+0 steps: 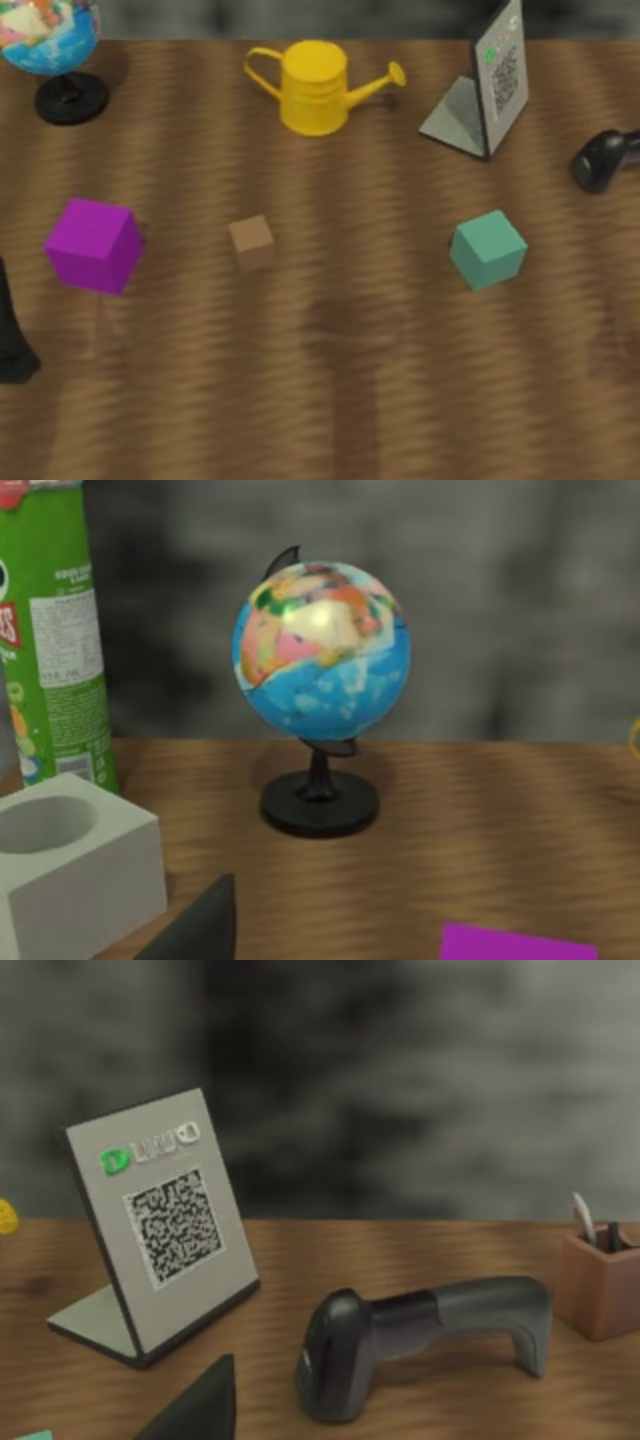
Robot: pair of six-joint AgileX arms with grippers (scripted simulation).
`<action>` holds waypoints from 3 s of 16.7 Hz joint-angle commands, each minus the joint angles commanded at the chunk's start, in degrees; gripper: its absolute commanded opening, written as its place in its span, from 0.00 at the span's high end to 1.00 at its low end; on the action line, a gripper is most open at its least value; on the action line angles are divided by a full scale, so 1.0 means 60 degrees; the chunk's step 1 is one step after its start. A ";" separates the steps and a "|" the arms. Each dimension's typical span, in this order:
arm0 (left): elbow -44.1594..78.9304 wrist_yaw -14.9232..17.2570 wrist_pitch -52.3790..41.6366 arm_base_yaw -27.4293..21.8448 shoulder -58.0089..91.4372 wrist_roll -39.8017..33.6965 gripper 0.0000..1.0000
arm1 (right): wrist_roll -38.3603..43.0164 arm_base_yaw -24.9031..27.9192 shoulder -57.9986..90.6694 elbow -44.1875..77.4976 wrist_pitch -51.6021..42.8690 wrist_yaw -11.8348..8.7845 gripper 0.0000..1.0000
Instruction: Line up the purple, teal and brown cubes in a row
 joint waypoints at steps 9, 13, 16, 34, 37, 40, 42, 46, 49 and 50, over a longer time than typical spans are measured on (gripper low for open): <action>0.2557 0.0761 -0.2294 -0.0884 0.2733 0.1490 0.00 | 0.0000 0.0000 0.0000 0.0000 0.0000 0.0000 0.00; 0.5534 0.1284 -0.4807 -0.1719 0.6476 0.3036 0.00 | 0.0000 0.0000 0.0000 0.0000 0.0000 0.0000 0.00; 0.8027 0.1538 -0.6835 -0.2379 0.9967 0.4220 0.00 | 0.0000 0.0000 0.0000 0.0000 0.0000 0.0000 0.00; 1.9091 0.0076 -1.2171 -0.4342 2.1978 0.7379 0.00 | 0.0000 0.0000 0.0000 0.0000 0.0000 0.0000 0.00; 1.9184 0.0039 -1.2162 -0.4349 2.2022 0.7383 0.00 | 0.0000 0.0000 0.0000 0.0000 0.0000 0.0000 0.00; 1.9159 0.0052 -1.2152 -0.4294 2.1990 0.7378 0.00 | 0.0000 0.0000 0.0000 0.0000 0.0000 0.0000 0.00; 1.9014 0.0045 -1.1994 -0.4312 2.2035 0.7394 0.00 | 0.0000 0.0000 0.0000 0.0000 0.0000 0.0000 0.00; 1.8082 0.0044 -1.0646 -0.4328 2.2399 0.7403 0.00 | 0.0000 0.0000 0.0000 0.0000 0.0000 0.0000 0.00; 1.7332 0.0047 -0.9557 -0.4332 2.2713 0.7403 0.00 | 0.0000 0.0000 0.0000 0.0000 0.0000 0.0000 0.00; 1.7180 0.0048 -0.9369 -0.4334 2.2785 0.7405 0.00 | 0.0000 0.0000 0.0000 0.0000 0.0000 0.0000 0.00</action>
